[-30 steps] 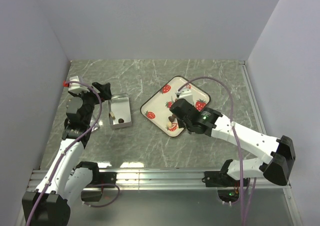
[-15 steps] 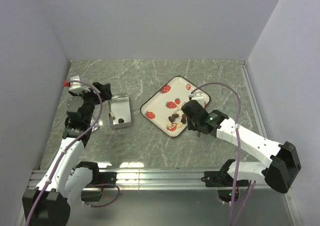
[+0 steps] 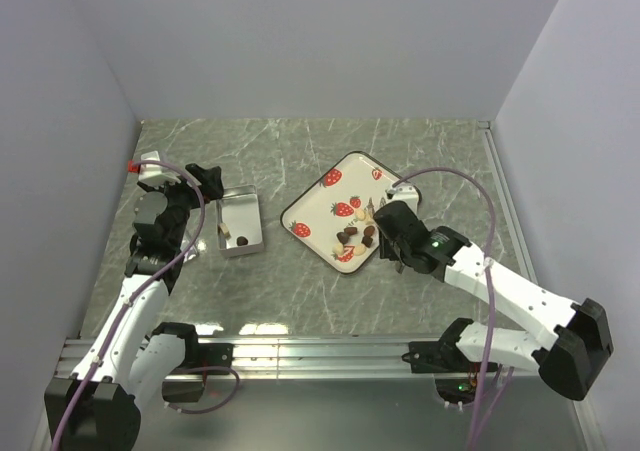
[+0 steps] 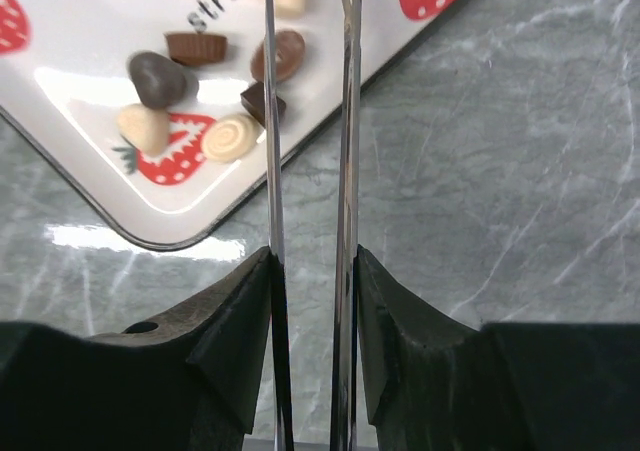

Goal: Pack the chocolate

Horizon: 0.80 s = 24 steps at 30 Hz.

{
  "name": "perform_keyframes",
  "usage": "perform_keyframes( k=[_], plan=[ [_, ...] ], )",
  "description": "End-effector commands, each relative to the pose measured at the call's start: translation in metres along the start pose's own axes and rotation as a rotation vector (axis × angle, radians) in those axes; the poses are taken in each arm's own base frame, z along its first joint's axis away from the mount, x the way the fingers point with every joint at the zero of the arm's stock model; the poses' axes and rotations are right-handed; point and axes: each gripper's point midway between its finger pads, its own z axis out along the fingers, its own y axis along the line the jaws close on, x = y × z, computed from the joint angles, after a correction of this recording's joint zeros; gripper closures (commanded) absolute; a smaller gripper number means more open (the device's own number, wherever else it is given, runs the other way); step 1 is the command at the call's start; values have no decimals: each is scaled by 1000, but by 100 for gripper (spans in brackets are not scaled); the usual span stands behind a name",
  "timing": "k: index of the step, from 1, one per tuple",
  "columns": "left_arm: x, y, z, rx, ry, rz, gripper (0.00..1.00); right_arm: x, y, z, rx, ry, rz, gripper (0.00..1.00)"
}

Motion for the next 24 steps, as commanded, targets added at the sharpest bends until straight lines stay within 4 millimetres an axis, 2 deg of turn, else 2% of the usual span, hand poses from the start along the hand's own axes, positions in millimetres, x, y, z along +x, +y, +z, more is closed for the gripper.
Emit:
perform_keyframes(
  k=[1,7,10,16,24],
  plan=[
    [-17,-12,2,40,-43,-4,1,-22,6,-9,-50,-96,53,56],
    [-17,-12,2,42,-40,-7,0,-14,16,3,-59,-51,24,56],
    [-17,-12,2,40,-43,-7,1,-7,14,13,-23,-16,4,56],
    [-16,-12,3,39,-38,-5,1,-6,12,13,-13,-15,3,56],
    [-16,-11,2,36,-39,-5,0,8,8,20,12,31,-20,57]
  ],
)
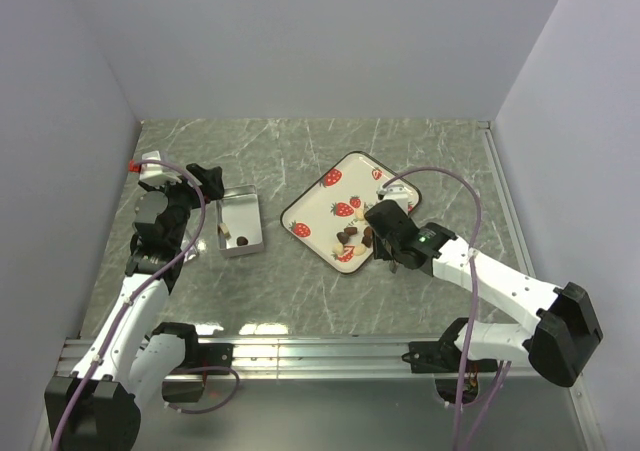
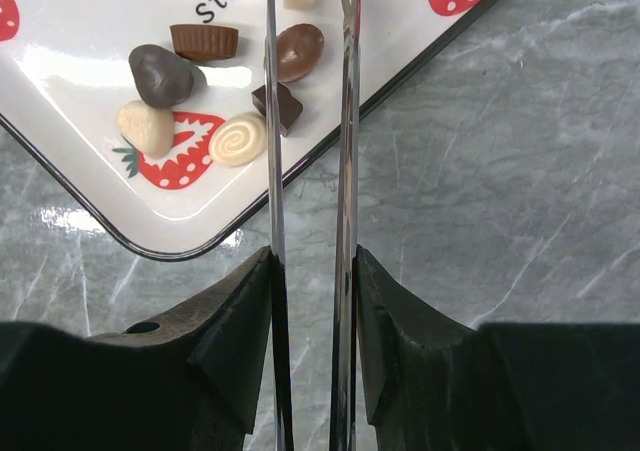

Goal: Pack the chocolate

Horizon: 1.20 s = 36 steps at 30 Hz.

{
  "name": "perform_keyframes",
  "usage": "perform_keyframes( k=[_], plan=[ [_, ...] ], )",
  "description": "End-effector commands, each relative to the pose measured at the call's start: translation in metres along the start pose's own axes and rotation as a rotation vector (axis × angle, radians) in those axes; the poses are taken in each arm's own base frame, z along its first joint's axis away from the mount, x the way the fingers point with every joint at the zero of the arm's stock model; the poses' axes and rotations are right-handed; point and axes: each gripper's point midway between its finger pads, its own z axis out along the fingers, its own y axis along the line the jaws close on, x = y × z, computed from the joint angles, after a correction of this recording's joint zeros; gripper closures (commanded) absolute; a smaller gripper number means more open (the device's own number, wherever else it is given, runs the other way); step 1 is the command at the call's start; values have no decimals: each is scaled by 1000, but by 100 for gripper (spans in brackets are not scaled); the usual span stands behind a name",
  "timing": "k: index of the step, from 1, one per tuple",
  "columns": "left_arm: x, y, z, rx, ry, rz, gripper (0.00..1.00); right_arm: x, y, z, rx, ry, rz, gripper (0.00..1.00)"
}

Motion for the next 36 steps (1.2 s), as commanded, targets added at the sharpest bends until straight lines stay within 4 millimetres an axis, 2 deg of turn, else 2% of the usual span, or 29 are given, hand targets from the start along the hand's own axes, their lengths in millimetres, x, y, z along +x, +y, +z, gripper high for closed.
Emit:
perform_keyframes(
  k=[1,11,18,24,28,31,36],
  plan=[
    [-18,-10,1,32,-47,-5,1,1,-3,3,13,-10,0,57],
    [-18,-11,1,34,-44,-5,1,4,0,7,-17,8,10,59],
    [-19,-10,1,29,-48,-5,1,5,-3,11,7,17,4,66],
    [-18,-11,2,35,-45,-7,1,-4,-11,0,26,-35,33,74],
    [-19,-11,2,35,-47,-8,1,-13,-10,-12,-6,-87,57,75],
    [-17,-12,2,38,-42,-9,1,-20,-6,-19,-28,-117,64,75],
    [-18,-12,2,40,-43,-9,1,-35,18,-31,-80,-157,37,75]
  ],
)
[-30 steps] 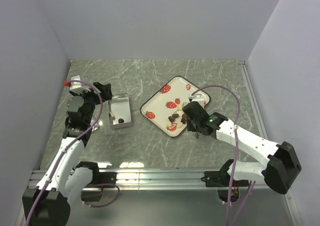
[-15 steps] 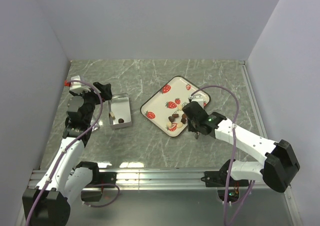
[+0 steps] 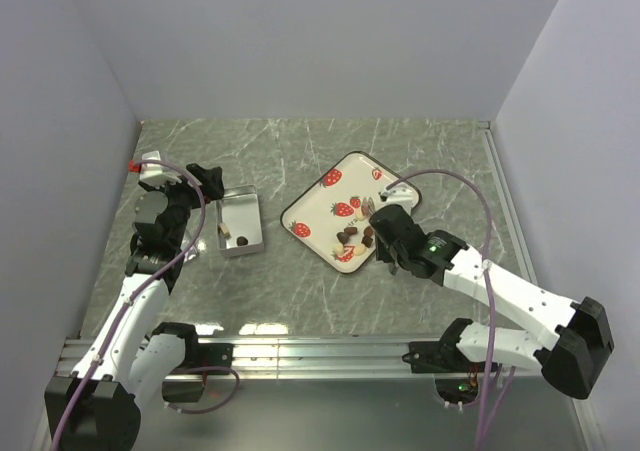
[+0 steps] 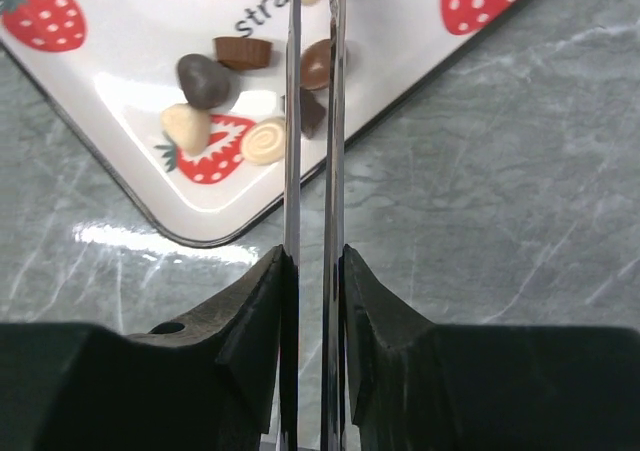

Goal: Pack the chocolate

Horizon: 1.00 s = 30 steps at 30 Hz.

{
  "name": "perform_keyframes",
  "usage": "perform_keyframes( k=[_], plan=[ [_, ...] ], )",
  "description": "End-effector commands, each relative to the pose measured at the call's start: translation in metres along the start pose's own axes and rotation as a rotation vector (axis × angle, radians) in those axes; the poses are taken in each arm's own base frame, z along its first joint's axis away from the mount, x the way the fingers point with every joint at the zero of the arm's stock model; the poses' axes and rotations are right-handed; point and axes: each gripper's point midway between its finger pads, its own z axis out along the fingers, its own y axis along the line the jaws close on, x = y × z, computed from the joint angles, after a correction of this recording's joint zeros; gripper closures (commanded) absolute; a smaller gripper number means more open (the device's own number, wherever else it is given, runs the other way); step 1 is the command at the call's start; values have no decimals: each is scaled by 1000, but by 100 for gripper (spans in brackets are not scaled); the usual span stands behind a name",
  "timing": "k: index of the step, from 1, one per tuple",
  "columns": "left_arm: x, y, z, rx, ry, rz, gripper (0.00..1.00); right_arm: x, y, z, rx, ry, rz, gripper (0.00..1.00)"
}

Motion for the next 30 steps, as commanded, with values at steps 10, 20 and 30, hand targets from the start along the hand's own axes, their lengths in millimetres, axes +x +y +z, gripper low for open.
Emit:
perform_keyframes(
  k=[10,20,30],
  plan=[
    [-16,-13,4,41,-38,-10,1,-65,102,-14,-146,-123,-137,75],
    [-16,-11,4,34,-37,-9,1,-83,213,-22,-347,-131,-316,75],
    [-14,-10,4,31,-35,-10,0,-67,264,-22,-453,-95,-410,74]
  ],
)
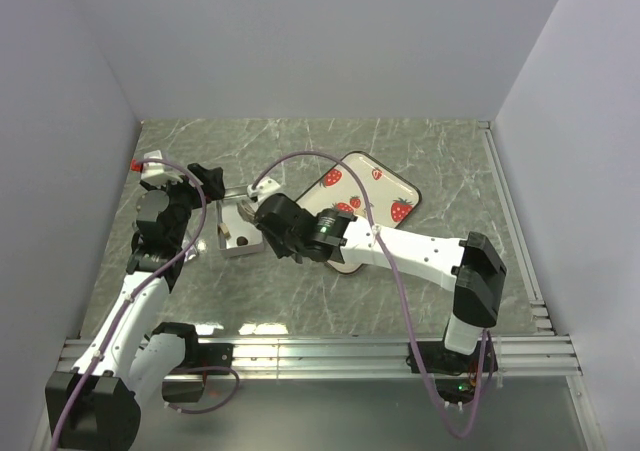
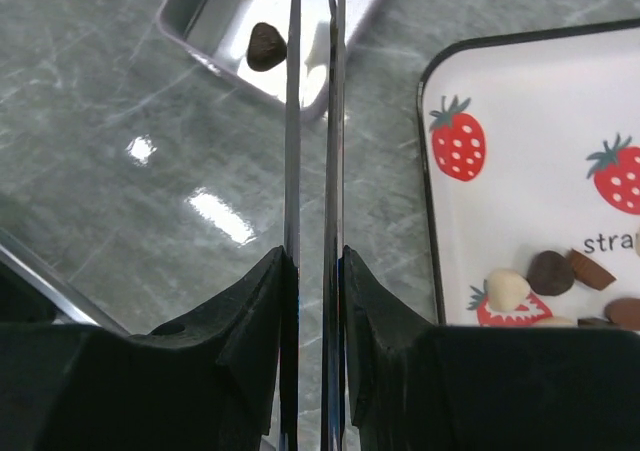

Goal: Pack the chocolate

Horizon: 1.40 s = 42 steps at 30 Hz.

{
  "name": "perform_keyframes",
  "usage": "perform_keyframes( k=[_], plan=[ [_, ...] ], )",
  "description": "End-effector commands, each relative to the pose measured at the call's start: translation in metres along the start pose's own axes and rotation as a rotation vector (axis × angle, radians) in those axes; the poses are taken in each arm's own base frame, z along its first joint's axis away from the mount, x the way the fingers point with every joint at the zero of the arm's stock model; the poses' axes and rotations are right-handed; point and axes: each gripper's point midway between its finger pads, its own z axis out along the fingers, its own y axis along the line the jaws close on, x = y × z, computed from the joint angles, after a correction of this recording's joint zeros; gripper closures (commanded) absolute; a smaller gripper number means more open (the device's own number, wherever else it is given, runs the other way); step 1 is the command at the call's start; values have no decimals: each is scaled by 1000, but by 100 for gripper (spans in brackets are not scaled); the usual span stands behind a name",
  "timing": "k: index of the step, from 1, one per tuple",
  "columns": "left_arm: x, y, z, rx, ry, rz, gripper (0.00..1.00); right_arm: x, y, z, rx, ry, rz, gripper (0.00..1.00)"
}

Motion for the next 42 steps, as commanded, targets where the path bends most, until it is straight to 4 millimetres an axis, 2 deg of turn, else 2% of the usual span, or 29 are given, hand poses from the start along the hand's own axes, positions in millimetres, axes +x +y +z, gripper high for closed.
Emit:
perform_keyframes(
  k=[1,8,11,16,21,22,23,26,28,29,31,33,37,39,40,42],
  plan=[
    [-21,-13,1,39,-53,-9,0,-29,17,-7,-56,-73,-12,74],
    [-19,-13,1,40,-48,-10,0,-29,27,-6,-66,-69,-30,60],
    [-20,-13,1,39,-50,-9,0,-29,28,-6,-67,-71,-30,57],
    [-20,-13,1,38,-52,-10,1,-27,28,-6,-60,-68,-32,57],
    [-20,-12,1,36,-50,-9,1,-21,17,-12,-24,-70,-14,58],
    [-20,-12,1,36,-50,-9,1,-14,13,-11,-12,-59,-16,59],
    [-19,-12,1,35,-48,-9,1,-17,9,-18,-2,-73,-2,59],
    [-20,-12,1,34,-50,-9,1,-8,-2,-28,27,-77,18,59],
    [-20,-12,1,34,-50,-7,1,4,-15,-31,73,-68,25,59],
    [-20,-12,1,34,-50,-7,1,2,-21,-40,84,-85,47,59],
    [-20,-12,1,34,-49,-7,1,14,-34,-43,118,-79,60,59],
    [-20,-12,1,35,-48,-7,1,16,-43,-53,136,-94,96,59],
    [-19,-13,2,39,-46,-8,1,41,-74,-57,215,-71,148,58],
    [-19,-13,2,42,-45,-8,1,46,-91,-61,247,-75,196,58],
    [-19,-13,2,42,-45,-8,1,59,-100,-59,270,-54,207,59],
    [-19,-13,1,44,-46,-8,1,63,-119,-64,305,-64,257,59]
  ],
)
